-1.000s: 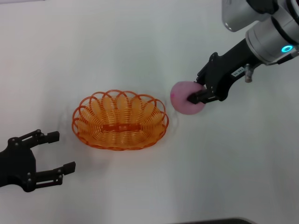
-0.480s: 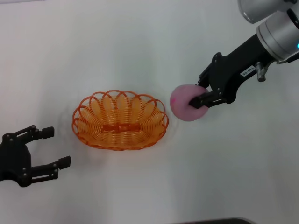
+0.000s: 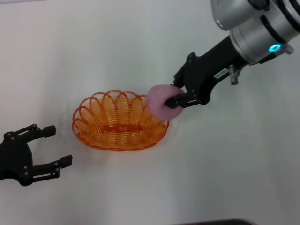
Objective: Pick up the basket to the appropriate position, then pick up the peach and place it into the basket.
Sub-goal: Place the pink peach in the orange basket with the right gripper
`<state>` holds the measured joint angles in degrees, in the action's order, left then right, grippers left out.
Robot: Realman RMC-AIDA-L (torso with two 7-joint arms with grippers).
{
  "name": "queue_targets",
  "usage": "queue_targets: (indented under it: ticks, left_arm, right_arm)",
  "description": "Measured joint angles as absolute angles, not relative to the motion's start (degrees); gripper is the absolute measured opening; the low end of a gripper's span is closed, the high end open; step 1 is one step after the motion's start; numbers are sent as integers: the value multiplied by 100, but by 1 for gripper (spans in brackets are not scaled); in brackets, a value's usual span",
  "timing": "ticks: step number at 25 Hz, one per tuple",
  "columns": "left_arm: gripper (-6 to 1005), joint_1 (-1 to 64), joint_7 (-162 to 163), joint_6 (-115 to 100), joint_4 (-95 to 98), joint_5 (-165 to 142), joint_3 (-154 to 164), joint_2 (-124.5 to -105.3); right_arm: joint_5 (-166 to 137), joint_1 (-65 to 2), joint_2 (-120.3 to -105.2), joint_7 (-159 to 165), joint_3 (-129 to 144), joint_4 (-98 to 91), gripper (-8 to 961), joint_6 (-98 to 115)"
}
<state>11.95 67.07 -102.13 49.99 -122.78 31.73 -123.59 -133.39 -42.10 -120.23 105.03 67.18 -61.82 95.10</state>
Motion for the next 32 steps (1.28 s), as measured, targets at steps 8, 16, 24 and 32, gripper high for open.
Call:
queue_targets:
  ticks: [8,16,24,32]
  left_arm:
    - [875,1204,6713,-10212,4985,-12278,3096,-12350]
    - [874,1204,6715,-10213,4967,-12278,3081,-12348]
    - [874,1231,6715,-10215,4960,-12278,3026,-12340]
    - [875,1248,6711,-10267,4771,-12274,2692,-12336]
  right_arm:
    - [-13071,-4284,-12009,10468,7080,-5935,290,9181]
    - [-13052,-4285,-12006,10469,7101,-5800,515,9015]
    - [-12862,-4213,-11976,10429,6973,-5679,736,8911]
    - [-12556,-3690,-11956,10028,6562,-5743,772,9158]
